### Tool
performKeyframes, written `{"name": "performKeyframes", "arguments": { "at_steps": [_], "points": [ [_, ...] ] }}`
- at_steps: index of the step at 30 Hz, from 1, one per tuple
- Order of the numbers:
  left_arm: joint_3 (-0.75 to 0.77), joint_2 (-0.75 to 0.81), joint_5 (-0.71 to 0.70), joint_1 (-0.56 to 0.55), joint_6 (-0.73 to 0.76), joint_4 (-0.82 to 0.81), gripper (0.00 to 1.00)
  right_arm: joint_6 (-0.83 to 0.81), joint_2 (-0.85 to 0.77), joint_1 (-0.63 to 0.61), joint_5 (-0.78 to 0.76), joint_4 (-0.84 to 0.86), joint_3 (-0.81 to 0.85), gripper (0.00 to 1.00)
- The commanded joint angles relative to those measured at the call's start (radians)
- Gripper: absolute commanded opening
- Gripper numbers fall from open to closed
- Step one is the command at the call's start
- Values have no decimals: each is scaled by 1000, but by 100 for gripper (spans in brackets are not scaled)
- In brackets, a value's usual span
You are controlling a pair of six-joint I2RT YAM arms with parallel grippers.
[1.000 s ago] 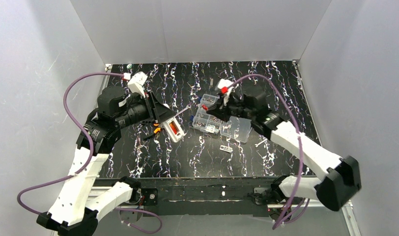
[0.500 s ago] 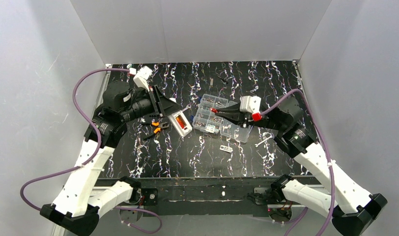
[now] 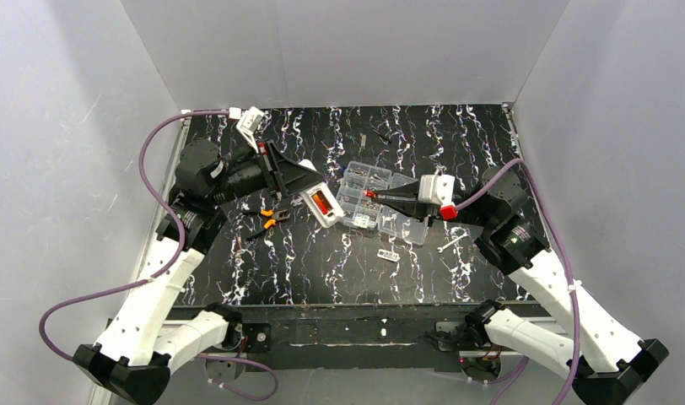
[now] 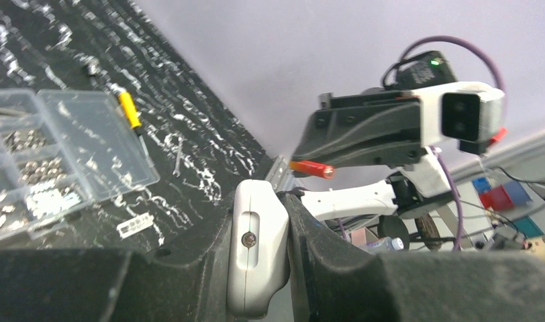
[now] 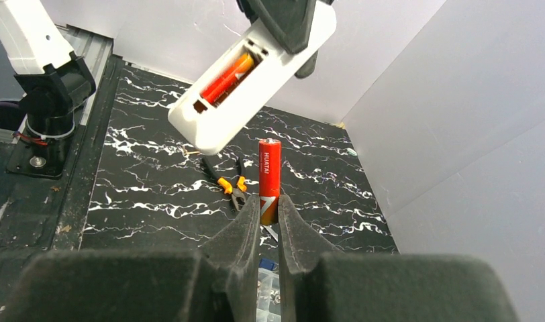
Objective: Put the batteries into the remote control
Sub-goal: Load the battery into the remote control.
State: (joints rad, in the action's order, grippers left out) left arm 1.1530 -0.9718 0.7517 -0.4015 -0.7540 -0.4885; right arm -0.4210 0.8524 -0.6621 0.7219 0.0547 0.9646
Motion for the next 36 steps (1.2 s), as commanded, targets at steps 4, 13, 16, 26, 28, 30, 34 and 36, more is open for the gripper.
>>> {"name": "performKeyframes", "arguments": {
  "at_steps": [4,13,16,26,28,30,34,36],
  "points": [
    [40,11,164,4,-47,-224,0,27,12,-1,-5,34,23,1],
    [101,-2,191,3,0,-97,0,58,32,-1,-11,27,29,1],
    [131,-4,140,4,75,55,0,103,47,-1,-36,16,47,1],
    [-30,10,-153,4,29,24,0,523,104,-16,-80,133,29,1],
    [-43,7,-138,3,47,-15,0,528,98,-19,-90,130,12,1],
    [-41,15,-131,-1,110,-2,0,526,85,-19,-120,143,-15,1],
    [-59,66,-148,-13,300,37,0,488,60,-18,-161,155,-49,1],
    [-99,99,-153,-13,394,-2,0,476,57,-19,-164,160,-54,1]
  ]
}}
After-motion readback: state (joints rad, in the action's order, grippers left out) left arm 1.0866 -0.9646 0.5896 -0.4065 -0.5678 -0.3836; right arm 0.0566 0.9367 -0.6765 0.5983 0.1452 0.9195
